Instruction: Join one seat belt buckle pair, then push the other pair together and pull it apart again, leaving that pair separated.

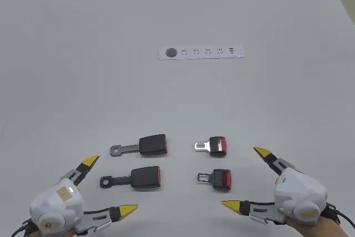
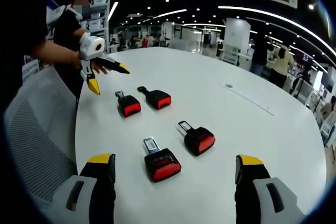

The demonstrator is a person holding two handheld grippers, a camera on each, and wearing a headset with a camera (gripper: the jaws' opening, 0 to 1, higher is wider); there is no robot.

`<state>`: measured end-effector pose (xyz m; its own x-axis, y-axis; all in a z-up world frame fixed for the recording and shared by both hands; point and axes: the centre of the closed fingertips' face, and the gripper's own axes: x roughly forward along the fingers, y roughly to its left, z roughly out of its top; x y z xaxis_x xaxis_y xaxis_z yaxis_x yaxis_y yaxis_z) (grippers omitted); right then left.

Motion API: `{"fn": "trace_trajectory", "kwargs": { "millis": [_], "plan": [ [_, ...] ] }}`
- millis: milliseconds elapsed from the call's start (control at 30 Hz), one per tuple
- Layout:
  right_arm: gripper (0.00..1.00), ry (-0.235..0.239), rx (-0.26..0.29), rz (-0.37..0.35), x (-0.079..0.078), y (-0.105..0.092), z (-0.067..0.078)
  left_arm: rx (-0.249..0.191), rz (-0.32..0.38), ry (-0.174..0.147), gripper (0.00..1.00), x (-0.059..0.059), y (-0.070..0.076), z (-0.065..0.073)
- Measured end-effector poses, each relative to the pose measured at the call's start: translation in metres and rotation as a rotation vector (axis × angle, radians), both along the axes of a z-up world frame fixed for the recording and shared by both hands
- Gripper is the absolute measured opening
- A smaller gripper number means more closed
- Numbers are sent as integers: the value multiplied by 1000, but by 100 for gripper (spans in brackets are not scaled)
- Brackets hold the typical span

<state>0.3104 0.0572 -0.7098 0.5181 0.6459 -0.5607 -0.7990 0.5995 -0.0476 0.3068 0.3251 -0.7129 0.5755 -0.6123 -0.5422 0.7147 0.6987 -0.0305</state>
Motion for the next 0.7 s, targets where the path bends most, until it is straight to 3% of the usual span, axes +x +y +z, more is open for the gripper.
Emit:
{"fn": "trace_trajectory", "kwargs": {
  "millis": [700],
  "plan": [
    [95,-6,-10,8,-1,-1,0,11,-16,-3,97,0,0,-3]
  ]
}}
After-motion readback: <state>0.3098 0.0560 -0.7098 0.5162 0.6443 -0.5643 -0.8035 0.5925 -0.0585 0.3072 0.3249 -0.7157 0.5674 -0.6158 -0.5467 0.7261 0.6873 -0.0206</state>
